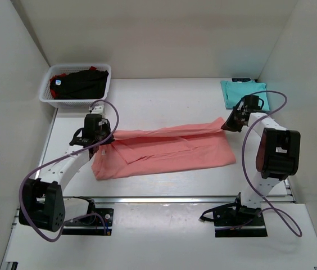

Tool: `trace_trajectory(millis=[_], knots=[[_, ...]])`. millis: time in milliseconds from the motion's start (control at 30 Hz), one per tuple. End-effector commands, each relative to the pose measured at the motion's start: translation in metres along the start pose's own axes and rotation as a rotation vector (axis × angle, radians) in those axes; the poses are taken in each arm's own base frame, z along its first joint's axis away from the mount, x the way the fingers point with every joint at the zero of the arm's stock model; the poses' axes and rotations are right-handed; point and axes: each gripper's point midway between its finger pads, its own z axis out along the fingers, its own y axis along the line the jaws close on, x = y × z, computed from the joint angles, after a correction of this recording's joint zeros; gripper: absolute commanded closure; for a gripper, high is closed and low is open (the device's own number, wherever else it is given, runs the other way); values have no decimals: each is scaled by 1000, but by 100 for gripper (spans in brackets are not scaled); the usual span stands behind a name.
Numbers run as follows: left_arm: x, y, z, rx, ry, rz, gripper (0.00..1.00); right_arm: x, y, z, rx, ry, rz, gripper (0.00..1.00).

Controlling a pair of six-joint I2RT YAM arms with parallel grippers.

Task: Fold and stack the t-shirts
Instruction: Fold the other side of the tshirt into a rectangle

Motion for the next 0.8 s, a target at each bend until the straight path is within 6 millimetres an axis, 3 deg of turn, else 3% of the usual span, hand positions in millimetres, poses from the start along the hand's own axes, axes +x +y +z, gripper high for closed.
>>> trace_trajectory(millis=[0, 200, 267, 333, 400, 433, 567, 633, 667, 700, 767], knots=[[-8, -3, -11, 27, -49, 12, 93, -23, 5, -19, -11, -114, -26, 100], [6, 0, -10, 20, -18, 9, 77, -5, -1, -24, -2, -104, -19, 100], [8, 2, -12, 12, -14, 6, 64, 4, -4, -24, 5, -89, -15, 100], [12, 4, -13, -3, -5, -5, 40, 15, -8, -24, 18, -68, -12, 98], [17, 8, -15, -13, -4, -18, 38, 26, -7, -28, 17, -45, -10, 88], [17, 10, -15, -18, -7, -44, 38, 35, -7, -31, 25, -30, -11, 78], [3, 6, -16, -2, -55, -70, 38, 54, -7, -44, 97, -10, -15, 83], [-5, -1, -14, 10, -60, -59, 38, 45, -7, -51, 125, -41, -22, 81], [-1, -3, -10, 7, -41, -45, 39, 37, -4, -53, 131, -56, -43, 80], [-10, -7, -10, 15, -56, -41, 39, 24, -1, -55, 135, -86, -53, 80], [-11, -13, -2, 5, -31, 2, 39, 10, 12, -48, 104, -94, -100, 80]])
